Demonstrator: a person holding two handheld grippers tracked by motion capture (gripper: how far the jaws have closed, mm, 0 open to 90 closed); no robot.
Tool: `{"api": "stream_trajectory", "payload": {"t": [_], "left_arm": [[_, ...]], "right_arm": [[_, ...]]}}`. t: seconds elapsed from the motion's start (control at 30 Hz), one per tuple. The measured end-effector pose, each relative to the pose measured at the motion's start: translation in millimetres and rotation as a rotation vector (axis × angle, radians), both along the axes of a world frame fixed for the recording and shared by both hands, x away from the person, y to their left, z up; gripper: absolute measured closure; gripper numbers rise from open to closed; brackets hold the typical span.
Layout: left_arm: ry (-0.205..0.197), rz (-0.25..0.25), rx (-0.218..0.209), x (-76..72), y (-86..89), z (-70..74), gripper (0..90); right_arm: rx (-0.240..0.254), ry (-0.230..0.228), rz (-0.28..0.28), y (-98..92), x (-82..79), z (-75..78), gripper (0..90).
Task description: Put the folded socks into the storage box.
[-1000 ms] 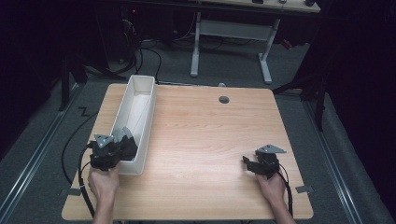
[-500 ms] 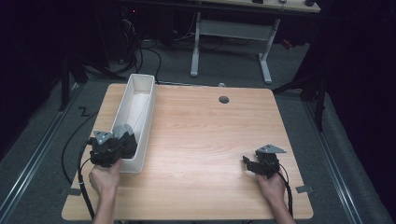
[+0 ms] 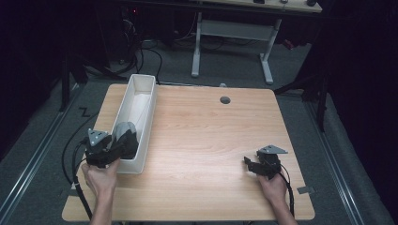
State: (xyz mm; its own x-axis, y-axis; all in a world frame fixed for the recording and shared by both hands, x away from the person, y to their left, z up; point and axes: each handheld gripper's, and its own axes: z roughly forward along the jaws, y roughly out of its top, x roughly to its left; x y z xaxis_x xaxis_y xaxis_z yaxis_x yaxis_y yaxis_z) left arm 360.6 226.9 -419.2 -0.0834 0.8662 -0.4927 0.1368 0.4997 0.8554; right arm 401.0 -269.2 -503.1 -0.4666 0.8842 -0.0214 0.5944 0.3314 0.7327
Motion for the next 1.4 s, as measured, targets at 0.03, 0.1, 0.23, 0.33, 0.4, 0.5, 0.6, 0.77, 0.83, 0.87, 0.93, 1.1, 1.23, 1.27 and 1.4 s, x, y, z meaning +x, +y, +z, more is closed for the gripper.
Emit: {"api": "stream_trajectory", "payload": {"t": [0.03, 0.1, 0.23, 0.33, 0.4, 0.5, 0.6, 0.77, 0.83, 0.87, 0.93, 1.1, 1.23, 1.27, 1.4], "left_arm": [[-0.007, 0.002, -0.002, -1.4, 1.2, 2.9, 41.6], [-0.025, -0.001, -0.011, -4.0, 2.8, 8.7, 41.5], [-0.051, -0.010, -0.027, -5.3, 2.4, 18.0, 40.5], [-0.079, -0.042, -0.045, -7.4, -3.5, 23.4, 40.7], [-0.105, -0.062, -0.038, -8.9, -11.4, 25.4, 40.4], [-0.112, -0.095, -0.039, -8.1, -23.9, 26.6, 38.7], [-0.115, -0.124, -0.050, -6.1, -36.9, 28.0, 36.8], [-0.135, -0.206, -0.059, -6.6, -67.9, 30.8, 34.7], [-0.140, -0.240, -0.045, -5.5, -82.3, 30.3, 33.8], [-0.140, -0.256, -0.036, -4.1, -88.9, 29.1, 33.8], [-0.138, -0.270, -0.034, -1.6, -96.3, 27.2, 33.6], [-0.120, -0.326, -0.045, 5.6, -123.5, 15.6, 33.5], [-0.107, -0.369, -0.022, 5.0, -144.3, 2.5, 33.5], [-0.107, -0.369, -0.022, 5.0, -144.3, 2.5, 33.3], [-0.055, -0.392, 0.031, 11.6, -170.5, -30.0, 33.3]], "right_arm": [[0.000, 0.000, 0.000, 0.1, -0.1, 0.0, 35.8], [0.000, 0.000, 0.002, 0.1, 0.0, 0.0, 35.8], [0.002, 0.002, 0.011, 0.1, 0.0, 0.0, 35.4], [0.003, 0.003, 0.020, 0.2, 0.2, 0.0, 35.2], [0.002, 0.002, 0.021, 0.1, 0.2, 0.0, 35.2], [0.002, 0.002, 0.021, 0.1, 0.2, 0.0, 35.1], [0.002, 0.003, 0.018, 0.1, 0.2, 0.0, 34.4], [-0.001, 0.003, 0.004, 0.1, -0.5, 0.1, 33.5], [0.000, 0.004, -0.006, 0.2, -0.9, 0.1, 33.6], [0.000, 0.003, -0.009, 0.2, -1.0, 0.1, 33.7], [0.001, 0.004, -0.012, 0.0, -1.2, 0.1, 33.6], [0.000, 0.009, -0.028, -2.4, -3.4, 0.7, 33.7], [-0.007, 0.013, -0.037, -2.8, -4.1, 1.2, 32.7], [-0.007, 0.009, -0.037, -2.7, -4.0, 0.9, 32.3], [-0.003, 0.004, -0.042, -0.5, -3.5, -0.1, 30.8]]}}
